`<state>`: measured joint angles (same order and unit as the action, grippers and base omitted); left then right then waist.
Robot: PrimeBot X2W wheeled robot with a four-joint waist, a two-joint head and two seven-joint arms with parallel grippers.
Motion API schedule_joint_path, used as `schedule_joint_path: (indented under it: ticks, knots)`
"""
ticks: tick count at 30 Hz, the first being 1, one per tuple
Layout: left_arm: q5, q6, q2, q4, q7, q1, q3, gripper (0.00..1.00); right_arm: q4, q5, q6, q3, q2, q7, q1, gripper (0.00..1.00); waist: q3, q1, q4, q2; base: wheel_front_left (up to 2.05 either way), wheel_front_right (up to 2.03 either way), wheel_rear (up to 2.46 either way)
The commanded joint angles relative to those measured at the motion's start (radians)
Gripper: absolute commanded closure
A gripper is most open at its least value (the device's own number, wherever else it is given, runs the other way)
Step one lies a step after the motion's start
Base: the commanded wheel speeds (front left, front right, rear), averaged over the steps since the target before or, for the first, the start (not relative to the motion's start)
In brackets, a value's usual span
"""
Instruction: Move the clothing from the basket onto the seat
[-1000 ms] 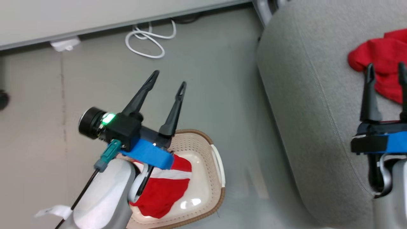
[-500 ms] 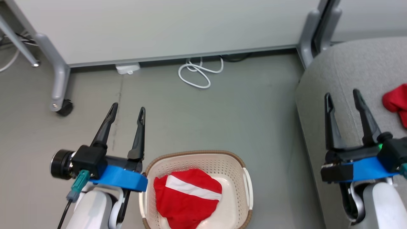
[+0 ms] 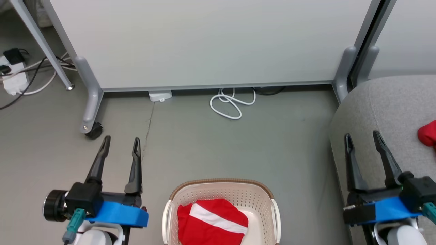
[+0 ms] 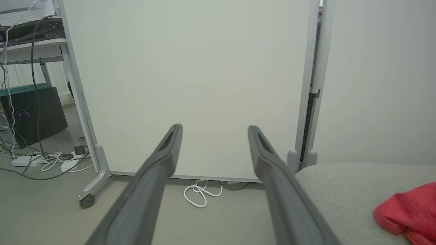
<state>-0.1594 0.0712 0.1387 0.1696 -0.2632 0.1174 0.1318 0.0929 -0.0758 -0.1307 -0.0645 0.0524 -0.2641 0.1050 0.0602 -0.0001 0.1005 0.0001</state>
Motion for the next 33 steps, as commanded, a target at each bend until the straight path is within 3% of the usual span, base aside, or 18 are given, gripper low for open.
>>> schedule_joint_path:
  ticks: [1,9,33]
  knots:
    - [0.010,0.007,-0.007,-0.004,-0.002,-0.017,-0.006,0.00,0.002,-0.018,0.000,-0.009,-0.002,-0.001,-0.032,0.00,-0.017,0.0001,0.004,-0.0001,0.00,0.00,0.00]
    - [0.023,0.018,-0.030,-0.011,-0.002,-0.064,-0.030,0.00,0.015,-0.053,0.000,-0.005,-0.003,-0.001,-0.097,0.00,-0.056,0.0001,0.004,-0.0001,0.00,0.00,0.00]
    - [0.050,0.044,-0.066,0.008,-0.002,-0.068,-0.073,0.00,0.051,-0.056,0.000,0.015,-0.003,-0.001,-0.076,0.00,-0.060,0.0001,-0.002,-0.0001,0.00,0.00,0.00]
